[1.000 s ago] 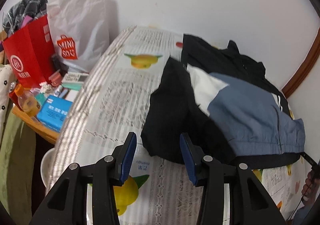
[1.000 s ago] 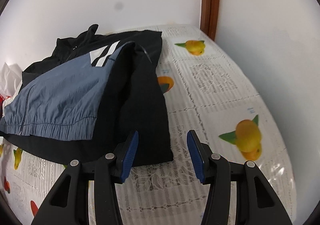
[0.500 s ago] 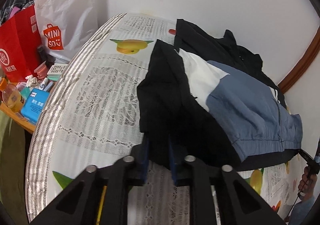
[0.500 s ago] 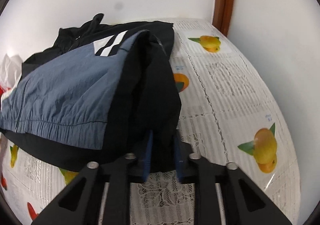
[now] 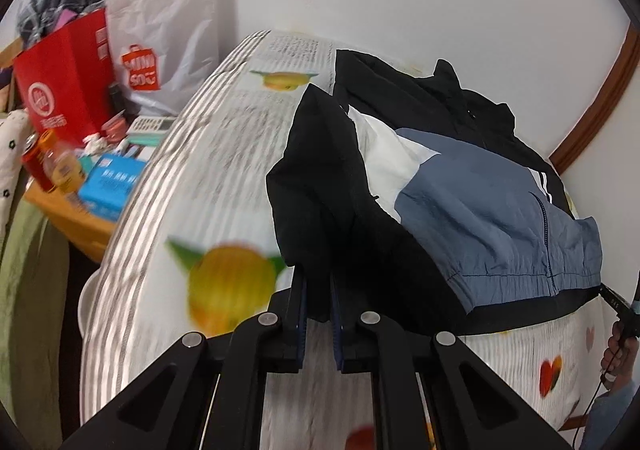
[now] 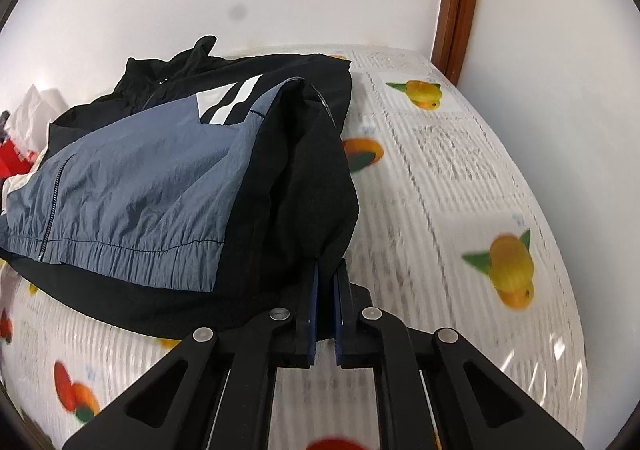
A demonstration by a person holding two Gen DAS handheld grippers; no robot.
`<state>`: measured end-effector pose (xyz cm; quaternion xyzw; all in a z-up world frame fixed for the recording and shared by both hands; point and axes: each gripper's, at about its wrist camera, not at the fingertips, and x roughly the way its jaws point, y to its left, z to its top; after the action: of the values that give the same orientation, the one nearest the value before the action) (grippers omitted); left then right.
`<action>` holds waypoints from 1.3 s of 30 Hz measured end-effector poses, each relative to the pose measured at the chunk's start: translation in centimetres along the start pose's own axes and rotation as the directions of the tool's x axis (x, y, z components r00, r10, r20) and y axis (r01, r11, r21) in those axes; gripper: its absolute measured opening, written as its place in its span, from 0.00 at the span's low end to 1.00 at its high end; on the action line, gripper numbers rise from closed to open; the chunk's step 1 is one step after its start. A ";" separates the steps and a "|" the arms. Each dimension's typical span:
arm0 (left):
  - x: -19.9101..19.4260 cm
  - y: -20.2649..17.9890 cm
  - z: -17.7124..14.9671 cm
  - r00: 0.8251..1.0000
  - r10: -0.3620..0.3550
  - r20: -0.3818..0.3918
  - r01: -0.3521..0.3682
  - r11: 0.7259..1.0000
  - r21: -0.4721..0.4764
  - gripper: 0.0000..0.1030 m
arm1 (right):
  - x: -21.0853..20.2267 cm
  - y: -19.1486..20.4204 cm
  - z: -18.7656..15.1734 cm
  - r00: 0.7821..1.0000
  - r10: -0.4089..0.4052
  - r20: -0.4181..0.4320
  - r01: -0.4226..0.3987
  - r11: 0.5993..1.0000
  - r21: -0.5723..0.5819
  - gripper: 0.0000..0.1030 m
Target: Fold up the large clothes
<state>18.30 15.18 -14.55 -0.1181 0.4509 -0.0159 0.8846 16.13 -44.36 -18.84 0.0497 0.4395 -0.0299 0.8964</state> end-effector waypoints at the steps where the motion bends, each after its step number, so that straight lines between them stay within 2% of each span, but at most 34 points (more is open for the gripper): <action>1: -0.4 0.2 -0.7 1.000 -0.001 -0.003 0.001 1.000 -0.002 0.10 | -0.5 -0.1 -0.6 1.000 0.007 0.002 -0.007 1.000 0.000 0.06; 8: -2.1 0.4 -4.1 1.000 -0.017 -0.020 0.016 1.000 -0.011 0.10 | -2.3 -0.9 -4.0 1.000 0.026 0.006 -0.026 1.000 -0.006 0.08; 10: -2.5 0.4 -4.6 1.000 -0.020 -0.022 0.020 1.000 -0.012 0.11 | -2.7 -1.5 -4.7 1.000 -0.003 -0.004 0.003 1.000 -0.005 0.08; 13: -3.3 0.6 -4.7 0.999 -0.027 -0.021 0.027 0.999 -0.024 0.13 | -3.5 -2.6 -5.0 0.995 -0.102 0.001 0.102 0.995 -0.012 0.07; 14: -3.7 0.5 -4.7 1.000 -0.023 -0.017 0.023 0.999 -0.023 0.14 | -4.0 -3.0 -4.9 0.994 -0.106 0.008 0.106 0.994 -0.002 0.07; 16: -4.4 0.4 -4.7 1.000 -0.015 -0.001 0.015 1.000 -0.018 0.15 | -5.5 -3.4 -4.6 0.995 -0.095 0.038 0.094 0.995 0.020 0.08; 20: -6.6 -0.3 -4.5 0.999 -0.017 0.047 0.017 1.000 -0.001 0.18 | -8.0 -1.4 -3.7 0.993 -0.038 0.114 0.040 0.999 -0.010 0.09; 21: -7.1 -0.5 -4.4 0.997 -0.039 0.060 0.039 0.999 0.002 0.24 | -8.2 -0.8 -3.5 0.992 -0.023 0.121 0.025 0.999 -0.020 0.15; 22: -7.5 -0.7 -4.4 0.996 -0.053 0.070 0.053 0.999 0.003 0.34 | -8.1 0.1 -3.1 0.992 0.008 0.126 -0.004 0.999 -0.035 0.20; 23: -7.9 -0.9 -4.3 0.993 -0.074 0.086 0.074 0.997 0.004 0.39 | -8.1 0.7 -2.9 0.991 0.028 0.131 -0.022 0.999 -0.045 0.31; 24: -8.0 -1.2 -4.2 0.992 -0.085 0.093 0.084 0.996 0.008 0.47 | -8.0 1.3 -2.6 0.989 0.046 0.141 -0.038 0.998 -0.054 0.39; 25: -8.0 -1.7 -4.2 0.991 -0.096 0.096 0.095 0.995 0.016 0.47 | -8.0 2.5 -2.8 0.986 0.059 0.154 -0.050 0.997 -0.062 0.40; 30: -6.0 -3.2 -4.1 0.990 -0.131 0.042 0.130 0.991 0.030 0.47 | -5.8 5.0 -2.3 0.988 0.085 0.127 -0.078 0.995 -0.064 0.44; 36: -2.1 -3.1 -4.5 0.983 -0.168 -0.076 0.166 0.986 -0.032 0.47 | -3.3 5.4 -2.3 0.994 0.064 0.084 -0.063 0.998 -0.019 0.45; 39: -1.4 -3.0 -4.5 0.978 -0.189 -0.083 0.184 0.981 -0.063 0.46 | -2.7 5.3 -2.3 0.995 0.057 0.083 -0.057 0.998 -0.002 0.45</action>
<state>14.04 11.59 -15.30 -0.1834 0.4769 -0.0917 0.8547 13.24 -38.80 -17.77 0.0612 0.4002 -0.0066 0.9144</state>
